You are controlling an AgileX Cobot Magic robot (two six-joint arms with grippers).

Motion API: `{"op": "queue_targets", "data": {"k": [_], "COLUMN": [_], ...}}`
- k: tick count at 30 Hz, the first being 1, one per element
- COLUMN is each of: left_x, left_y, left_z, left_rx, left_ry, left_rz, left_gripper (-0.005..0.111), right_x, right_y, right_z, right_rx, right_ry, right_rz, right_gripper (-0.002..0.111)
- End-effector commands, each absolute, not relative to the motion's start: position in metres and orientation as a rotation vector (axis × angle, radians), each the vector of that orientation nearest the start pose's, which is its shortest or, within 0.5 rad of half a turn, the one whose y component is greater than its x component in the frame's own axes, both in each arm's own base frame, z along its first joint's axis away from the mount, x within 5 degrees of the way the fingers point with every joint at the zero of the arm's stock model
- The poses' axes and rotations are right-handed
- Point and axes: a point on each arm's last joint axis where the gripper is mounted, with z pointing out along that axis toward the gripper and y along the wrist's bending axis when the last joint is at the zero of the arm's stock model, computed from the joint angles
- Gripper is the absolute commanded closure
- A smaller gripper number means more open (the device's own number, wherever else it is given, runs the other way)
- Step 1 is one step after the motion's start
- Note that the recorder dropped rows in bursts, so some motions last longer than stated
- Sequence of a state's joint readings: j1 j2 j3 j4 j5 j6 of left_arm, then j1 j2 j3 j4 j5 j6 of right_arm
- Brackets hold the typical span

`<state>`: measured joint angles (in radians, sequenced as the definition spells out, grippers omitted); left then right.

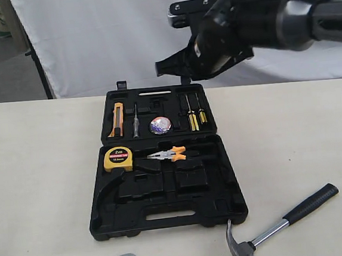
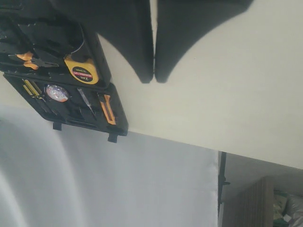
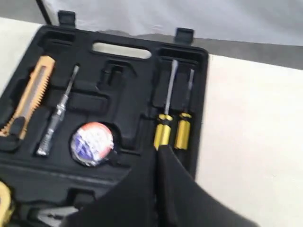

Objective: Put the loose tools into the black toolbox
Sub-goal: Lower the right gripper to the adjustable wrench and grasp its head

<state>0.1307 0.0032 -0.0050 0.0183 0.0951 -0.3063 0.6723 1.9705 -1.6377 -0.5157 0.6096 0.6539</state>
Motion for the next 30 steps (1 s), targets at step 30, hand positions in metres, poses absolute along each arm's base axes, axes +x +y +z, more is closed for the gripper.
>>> {"op": "queue_targets", "data": {"k": [30], "left_x": [0.055], "left_y": [0.009], "left_z": [0.208], "left_rx": [-0.346], "left_ry": [1.526], "left_rz": [-0.103], "left_gripper": [0.106], "right_x": [0.155], "right_y": [0.284], "right_z": [0.226], "right_rx": [-0.892], "right_ry": [2.361], "right_rz": [0.591], "right_gripper": [0.108]}}
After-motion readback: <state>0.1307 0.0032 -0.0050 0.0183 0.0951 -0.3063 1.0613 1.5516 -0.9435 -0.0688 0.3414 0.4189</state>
